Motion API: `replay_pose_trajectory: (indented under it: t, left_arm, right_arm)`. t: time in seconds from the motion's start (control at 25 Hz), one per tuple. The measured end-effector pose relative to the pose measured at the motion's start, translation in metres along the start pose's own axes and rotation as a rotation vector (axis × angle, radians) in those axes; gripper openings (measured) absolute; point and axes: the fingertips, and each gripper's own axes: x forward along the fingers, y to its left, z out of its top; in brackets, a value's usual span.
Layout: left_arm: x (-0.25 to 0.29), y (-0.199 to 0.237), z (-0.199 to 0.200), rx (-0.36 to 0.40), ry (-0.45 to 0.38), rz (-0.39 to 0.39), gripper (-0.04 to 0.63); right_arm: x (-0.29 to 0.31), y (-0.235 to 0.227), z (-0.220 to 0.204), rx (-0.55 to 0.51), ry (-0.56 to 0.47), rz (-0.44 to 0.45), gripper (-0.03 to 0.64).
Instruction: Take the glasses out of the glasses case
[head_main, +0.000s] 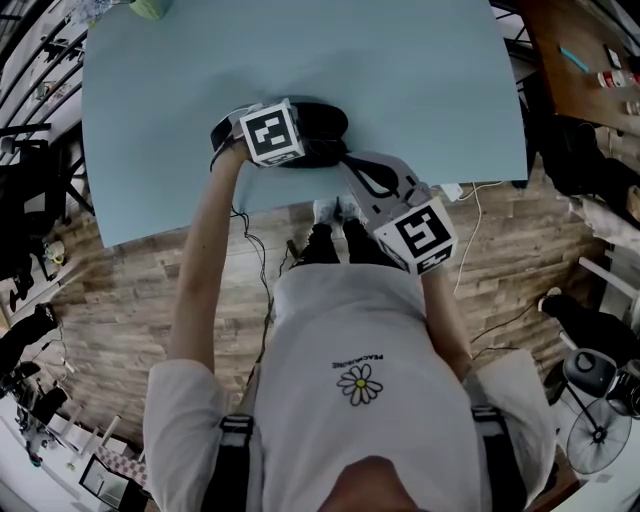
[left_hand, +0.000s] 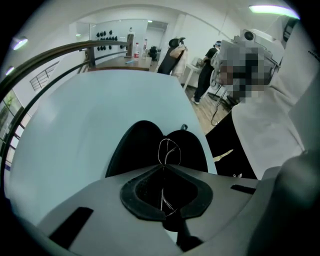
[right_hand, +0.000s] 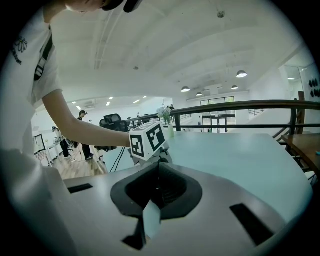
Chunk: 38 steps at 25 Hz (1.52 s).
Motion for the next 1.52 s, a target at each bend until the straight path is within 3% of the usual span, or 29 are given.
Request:
replay_pose_trajectory:
  t: [0.28, 0.8, 1.52]
  left_arm:
    - [-0.003, -0.005, 0.012, 0.073, -0.02, 0.022, 0.018]
    - [-0.025, -0.007, 0.019, 0.024, -0.046, 0.084, 0.017]
    - [-0.137, 0.006, 0.049, 0.041, -0.164, 0.44, 0.017]
  right_arm:
    - [-0.002, -0.002, 0.004, 0.014, -0.015, -0.01, 0.009]
    - [-0.007, -0.003, 0.011, -0.01, -0.036, -0.011, 0.009]
    - [-0.018, -0.017, 0.06, -0.132, -0.148, -0.116, 0.009]
